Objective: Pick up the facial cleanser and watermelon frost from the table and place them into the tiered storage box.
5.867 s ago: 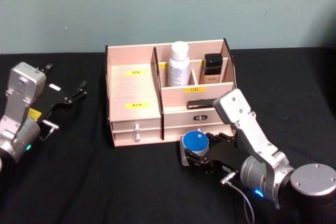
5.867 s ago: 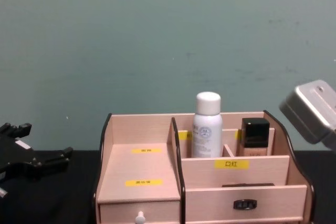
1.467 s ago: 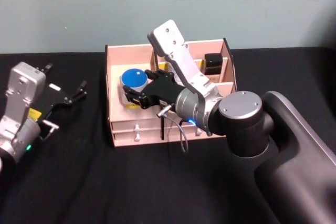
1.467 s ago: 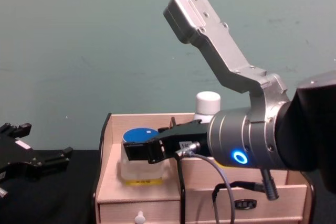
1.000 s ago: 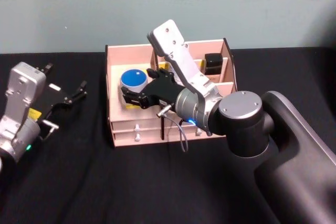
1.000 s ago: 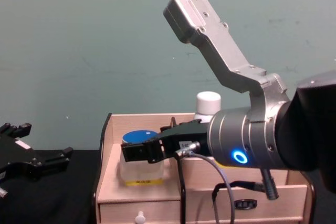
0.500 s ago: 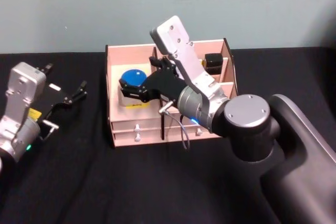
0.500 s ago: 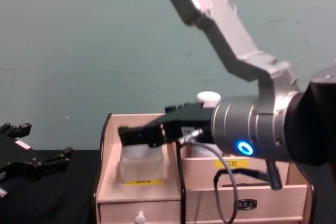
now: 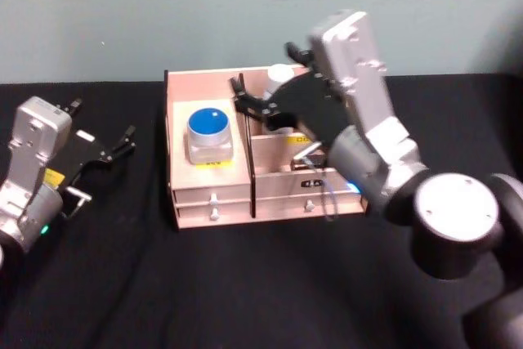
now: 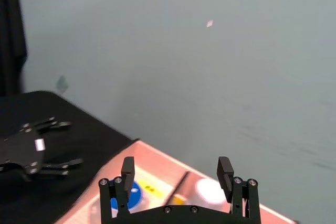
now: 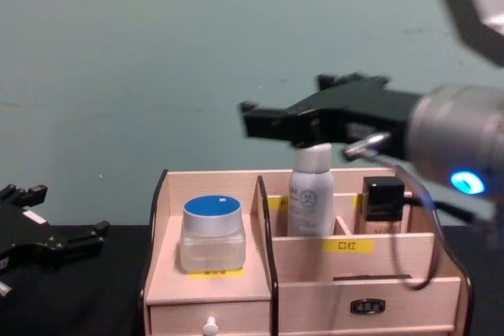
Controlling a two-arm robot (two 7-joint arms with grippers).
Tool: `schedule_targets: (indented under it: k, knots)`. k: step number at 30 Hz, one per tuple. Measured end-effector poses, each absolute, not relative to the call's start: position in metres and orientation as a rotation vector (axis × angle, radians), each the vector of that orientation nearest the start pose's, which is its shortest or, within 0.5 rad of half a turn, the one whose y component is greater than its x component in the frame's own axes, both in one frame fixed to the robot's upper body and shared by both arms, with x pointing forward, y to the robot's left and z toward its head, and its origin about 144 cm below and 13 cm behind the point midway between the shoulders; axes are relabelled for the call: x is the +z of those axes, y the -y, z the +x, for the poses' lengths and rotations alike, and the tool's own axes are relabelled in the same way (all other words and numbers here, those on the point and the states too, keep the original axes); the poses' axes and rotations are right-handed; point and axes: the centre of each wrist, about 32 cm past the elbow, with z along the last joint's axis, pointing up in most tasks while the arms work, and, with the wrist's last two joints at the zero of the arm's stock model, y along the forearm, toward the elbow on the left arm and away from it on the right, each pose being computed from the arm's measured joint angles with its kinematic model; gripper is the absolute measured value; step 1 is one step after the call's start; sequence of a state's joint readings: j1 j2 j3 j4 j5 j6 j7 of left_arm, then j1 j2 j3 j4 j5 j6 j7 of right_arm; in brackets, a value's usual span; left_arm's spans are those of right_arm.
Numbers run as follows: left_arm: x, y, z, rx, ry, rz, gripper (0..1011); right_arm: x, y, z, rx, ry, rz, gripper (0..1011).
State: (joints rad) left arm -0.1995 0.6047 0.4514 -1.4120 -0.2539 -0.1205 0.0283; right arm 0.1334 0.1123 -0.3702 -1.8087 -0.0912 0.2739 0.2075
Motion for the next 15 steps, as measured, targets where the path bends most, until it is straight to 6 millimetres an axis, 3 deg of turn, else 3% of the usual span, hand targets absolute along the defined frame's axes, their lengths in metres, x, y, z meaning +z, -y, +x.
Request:
schedule_targets:
  k: [15]
  knots:
    - [1.140, -0.310, 0.489, 1.248, 0.285, 0.305, 1001, 1.234, 0.205, 0.453, -1.196, 0.230, -0.146, 1002]
